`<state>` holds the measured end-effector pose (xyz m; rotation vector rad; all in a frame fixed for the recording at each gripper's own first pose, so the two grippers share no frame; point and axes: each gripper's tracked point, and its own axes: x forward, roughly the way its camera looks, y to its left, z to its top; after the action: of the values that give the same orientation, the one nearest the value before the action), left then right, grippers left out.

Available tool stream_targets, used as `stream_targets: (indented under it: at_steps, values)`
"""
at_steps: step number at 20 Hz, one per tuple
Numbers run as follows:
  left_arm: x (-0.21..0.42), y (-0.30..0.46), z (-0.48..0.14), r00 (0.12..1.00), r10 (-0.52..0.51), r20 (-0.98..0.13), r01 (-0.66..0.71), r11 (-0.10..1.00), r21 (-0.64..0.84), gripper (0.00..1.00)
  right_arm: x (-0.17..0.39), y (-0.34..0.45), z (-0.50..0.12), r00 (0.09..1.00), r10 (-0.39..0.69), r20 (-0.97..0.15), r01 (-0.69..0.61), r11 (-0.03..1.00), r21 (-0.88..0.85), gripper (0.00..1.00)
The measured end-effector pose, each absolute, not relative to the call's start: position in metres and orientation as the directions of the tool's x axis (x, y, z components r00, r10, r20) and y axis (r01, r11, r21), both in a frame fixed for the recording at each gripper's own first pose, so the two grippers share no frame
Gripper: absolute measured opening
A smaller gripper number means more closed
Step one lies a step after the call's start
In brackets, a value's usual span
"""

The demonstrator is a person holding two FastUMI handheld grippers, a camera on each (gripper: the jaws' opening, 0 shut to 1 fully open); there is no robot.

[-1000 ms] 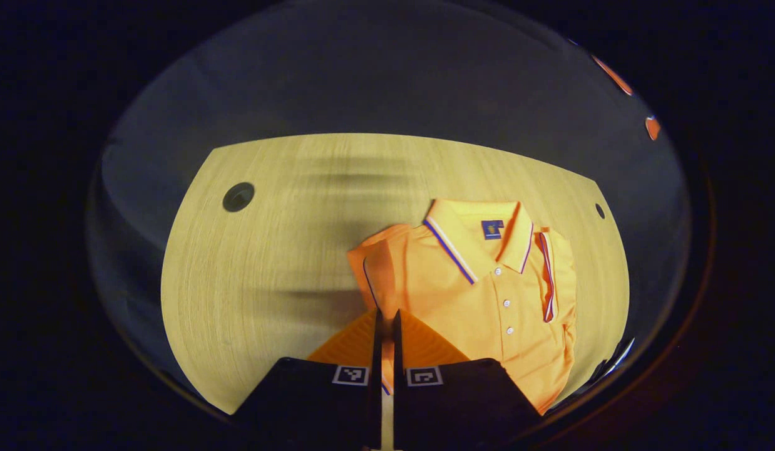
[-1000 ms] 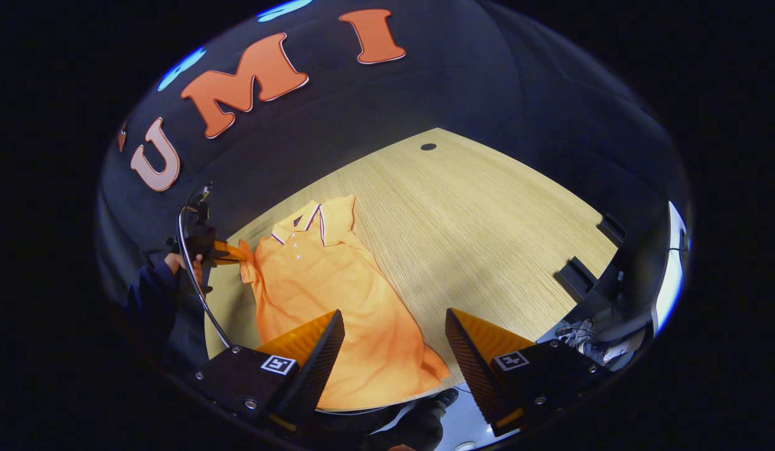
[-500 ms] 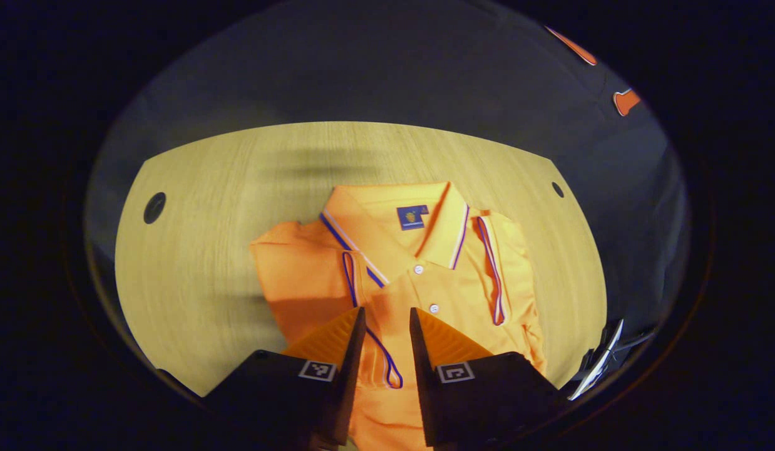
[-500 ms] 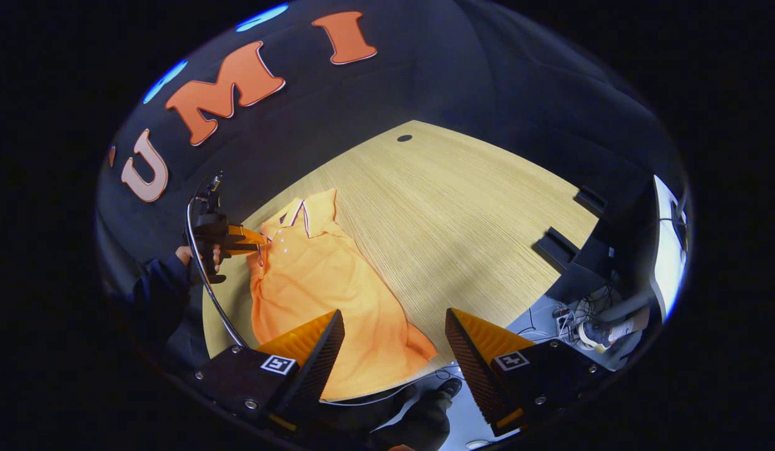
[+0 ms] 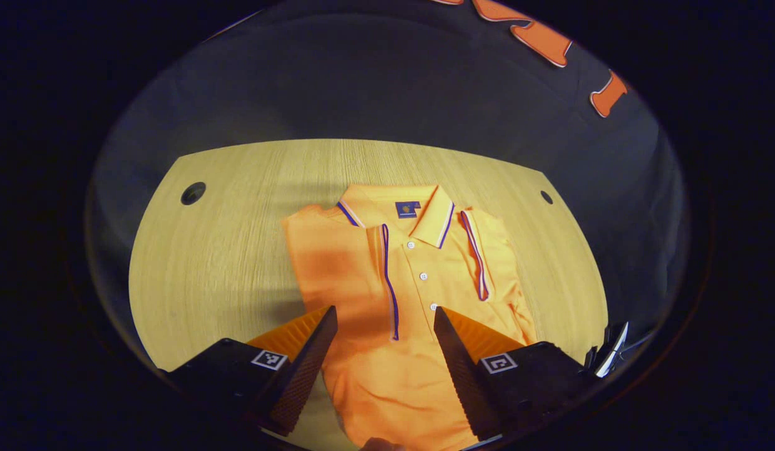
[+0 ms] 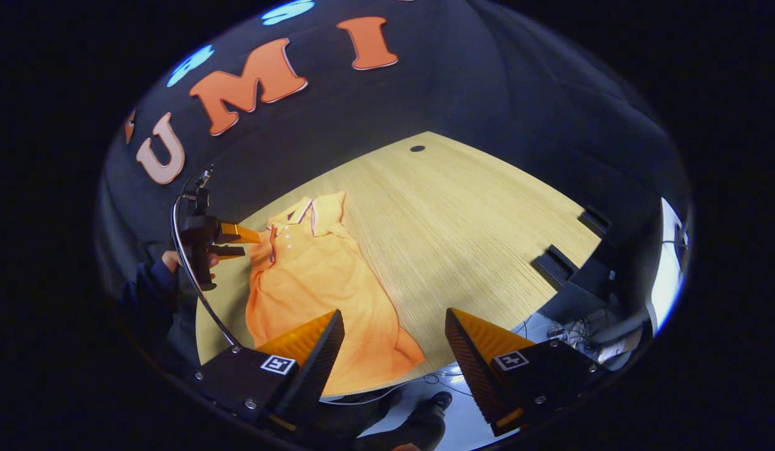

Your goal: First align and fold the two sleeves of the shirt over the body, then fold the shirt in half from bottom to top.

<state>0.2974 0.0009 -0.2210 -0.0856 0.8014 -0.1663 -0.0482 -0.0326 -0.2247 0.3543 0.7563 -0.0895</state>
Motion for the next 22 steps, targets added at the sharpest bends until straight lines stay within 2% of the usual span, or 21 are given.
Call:
stream_targets:
  at_steps: [1,2,3,7,10,13,16,20,22]
  values:
    - [0.279,0.003,-0.214,0.689,-0.176,-0.704,0.104,0.984,-0.144,0.96,-0.048,-0.033,-0.226,0.725,0.066,-0.686,0.174,0.946,0.275,0.99]
    - [0.263,0.002,-0.208,0.701,-0.181,-0.69,0.099,0.983,-0.158,0.92,-0.046,-0.032,-0.225,0.728,0.082,-0.68,0.142,0.953,0.267,0.99]
    - [0.248,0.002,-0.201,0.716,-0.184,-0.673,0.097,0.981,-0.166,0.96,-0.044,-0.031,-0.224,0.73,0.099,-0.676,0.115,0.958,0.264,0.99]
    - [0.192,0.012,-0.183,0.76,-0.155,-0.632,0.07,0.985,-0.158,0.96,-0.042,-0.025,-0.228,0.724,0.18,-0.666,0.005,0.964,0.266,0.99]
    - [0.145,0.014,-0.184,0.764,-0.156,-0.627,0.046,0.981,-0.188,0.97,-0.046,-0.017,-0.241,0.682,0.229,-0.695,-0.074,0.967,0.245,0.99]
    - [0.096,0.015,-0.21,0.728,-0.136,-0.672,0.003,0.981,-0.196,0.97,-0.047,-0.013,-0.256,0.63,0.262,-0.731,-0.151,0.965,0.216,0.99]
    - [0.05,0.021,-0.251,0.652,-0.107,-0.751,-0.039,0.984,-0.174,0.98,-0.046,-0.01,-0.273,0.581,0.279,-0.765,-0.201,0.96,0.197,0.99]
    - [0.012,0.018,-0.298,0.553,-0.093,-0.828,-0.081,0.983,-0.165,0.98,-0.048,0.0,-0.303,0.51,0.297,-0.807,-0.245,0.95,0.195,0.99]
    - [0.0,0.013,-0.315,0.548,-0.091,-0.832,-0.077,0.984,-0.158,0.98,-0.048,0.0,-0.32,0.503,0.28,-0.818,-0.258,0.952,0.167,0.99]
